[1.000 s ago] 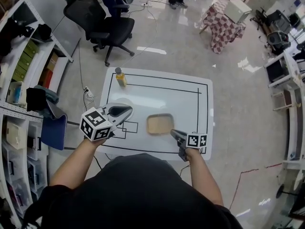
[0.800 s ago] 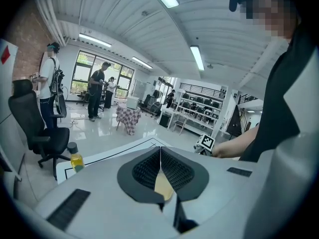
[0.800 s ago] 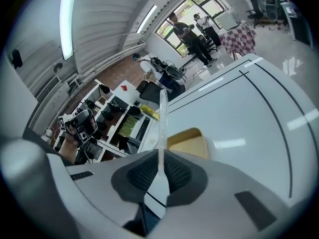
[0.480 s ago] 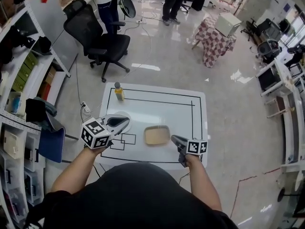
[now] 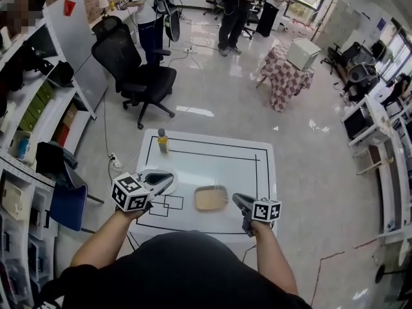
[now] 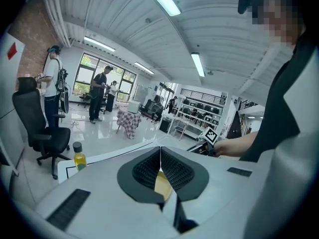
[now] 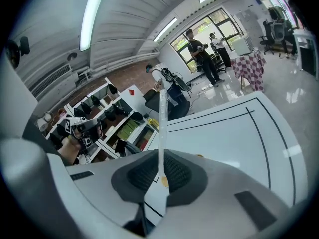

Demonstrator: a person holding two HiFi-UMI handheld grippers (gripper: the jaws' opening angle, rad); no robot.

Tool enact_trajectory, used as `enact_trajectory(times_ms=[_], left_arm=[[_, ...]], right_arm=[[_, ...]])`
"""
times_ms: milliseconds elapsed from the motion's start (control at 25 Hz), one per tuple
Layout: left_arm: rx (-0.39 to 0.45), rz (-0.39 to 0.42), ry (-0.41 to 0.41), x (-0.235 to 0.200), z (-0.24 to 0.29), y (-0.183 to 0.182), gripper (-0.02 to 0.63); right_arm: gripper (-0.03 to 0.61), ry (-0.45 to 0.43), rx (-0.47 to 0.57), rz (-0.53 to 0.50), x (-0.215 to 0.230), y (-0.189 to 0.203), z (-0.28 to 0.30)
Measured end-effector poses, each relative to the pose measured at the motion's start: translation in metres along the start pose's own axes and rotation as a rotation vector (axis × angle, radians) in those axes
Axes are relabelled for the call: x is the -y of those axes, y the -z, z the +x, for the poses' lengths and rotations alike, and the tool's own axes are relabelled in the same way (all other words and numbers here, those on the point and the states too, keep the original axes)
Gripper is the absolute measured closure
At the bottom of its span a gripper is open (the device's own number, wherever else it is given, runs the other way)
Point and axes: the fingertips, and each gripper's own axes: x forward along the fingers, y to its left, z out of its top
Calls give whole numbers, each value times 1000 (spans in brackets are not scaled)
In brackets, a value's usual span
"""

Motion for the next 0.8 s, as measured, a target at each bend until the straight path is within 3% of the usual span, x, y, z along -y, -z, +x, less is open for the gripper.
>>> enact_trajectory(times_ms=[280, 800], left_arm=[[25, -25, 1, 2, -8, 0, 591], [14, 23, -8, 4, -18, 0, 591]], right_arm=[[528, -9, 48, -61, -21, -21, -16], [526, 35, 124, -148, -43, -54, -41]])
